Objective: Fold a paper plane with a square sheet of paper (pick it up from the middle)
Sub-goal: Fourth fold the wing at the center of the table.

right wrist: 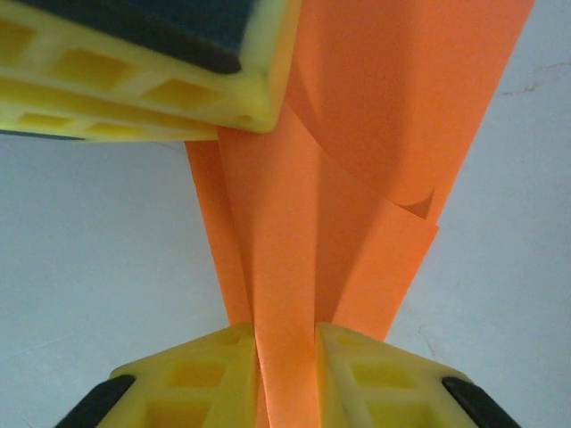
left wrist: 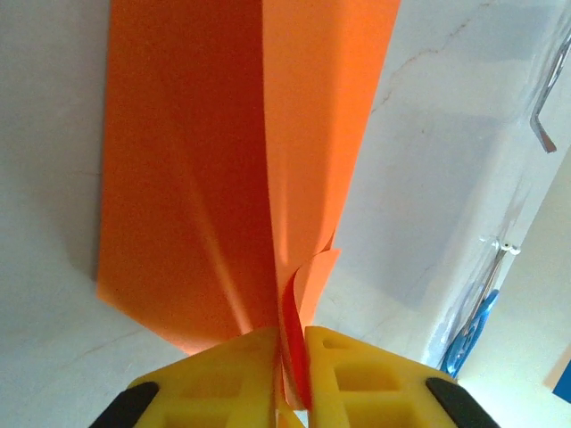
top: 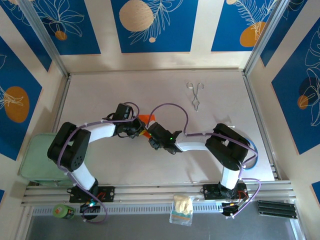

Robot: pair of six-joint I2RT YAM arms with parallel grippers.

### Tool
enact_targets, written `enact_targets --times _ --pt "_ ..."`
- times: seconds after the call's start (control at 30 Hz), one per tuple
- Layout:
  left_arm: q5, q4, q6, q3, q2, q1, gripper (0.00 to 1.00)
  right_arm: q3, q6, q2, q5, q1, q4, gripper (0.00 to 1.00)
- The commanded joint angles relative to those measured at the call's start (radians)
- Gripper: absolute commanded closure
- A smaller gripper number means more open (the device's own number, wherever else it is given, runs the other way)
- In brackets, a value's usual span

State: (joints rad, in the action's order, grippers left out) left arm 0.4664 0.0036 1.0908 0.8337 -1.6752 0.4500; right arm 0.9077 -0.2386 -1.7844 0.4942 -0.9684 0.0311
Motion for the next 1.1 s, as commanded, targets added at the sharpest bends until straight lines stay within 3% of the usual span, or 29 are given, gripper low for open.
enact_targets --times 0.0,0.2,0.33,0.67,1.07 --pt "-0.018 -0.038 -0.003 0.028 0.04 -0.003 0.8 0.012 -0.003 -0.001 0.002 0.008 0.002 0.81" --pt "-0.08 -0.06 -0.012 -0.008 0.123 -0.045 0.62 -0.011 0.023 0.018 -0.033 0.035 0.03 0.87" --pt "-0.144 -0.054 -0.009 -0.068 0.192 -0.054 0.57 -0.04 0.056 0.039 -0.137 0.073 0.073 0.9" --pt "-0.026 0.104 0.026 -0.1 0.076 -0.025 0.74 -0.092 0.104 0.063 -0.468 0.185 0.169 0.91" --pt "-0.028 0.093 0.016 -0.059 -0.02 -0.007 0.8 -0.081 0.099 0.028 -0.52 0.203 0.168 0.91"
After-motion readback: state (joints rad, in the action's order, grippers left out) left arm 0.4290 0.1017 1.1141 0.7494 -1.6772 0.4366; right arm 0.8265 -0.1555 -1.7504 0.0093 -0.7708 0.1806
